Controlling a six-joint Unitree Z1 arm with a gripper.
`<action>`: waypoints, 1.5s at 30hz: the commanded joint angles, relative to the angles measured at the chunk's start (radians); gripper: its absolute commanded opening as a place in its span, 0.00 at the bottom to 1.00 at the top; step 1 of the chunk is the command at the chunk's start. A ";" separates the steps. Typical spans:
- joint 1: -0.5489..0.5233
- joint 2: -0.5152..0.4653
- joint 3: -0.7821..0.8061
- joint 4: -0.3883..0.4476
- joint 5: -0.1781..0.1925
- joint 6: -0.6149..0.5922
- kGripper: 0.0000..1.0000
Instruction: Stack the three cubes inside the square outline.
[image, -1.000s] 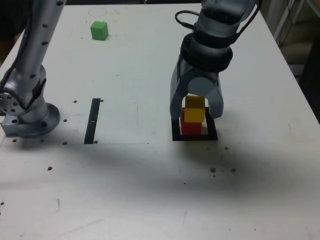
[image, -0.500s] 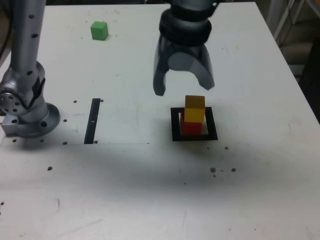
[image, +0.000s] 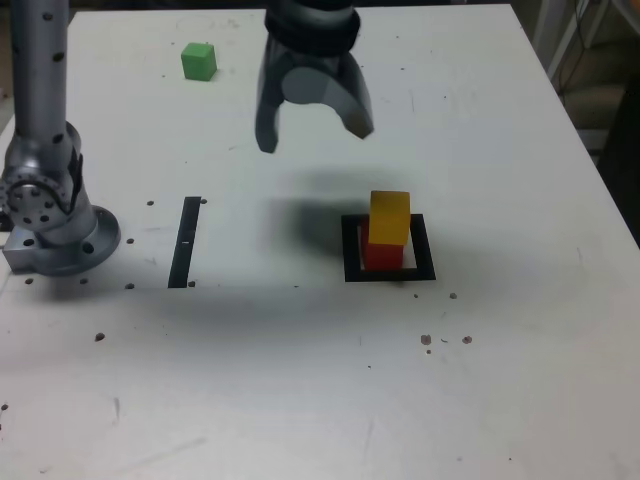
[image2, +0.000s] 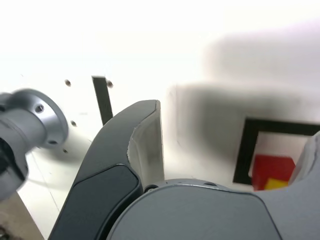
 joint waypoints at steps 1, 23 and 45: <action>0.023 -0.015 0.011 -0.004 0.011 0.015 0.99; 0.461 -0.049 0.031 -0.010 0.158 0.402 1.00; 0.823 0.081 -0.159 -0.029 0.255 0.714 0.99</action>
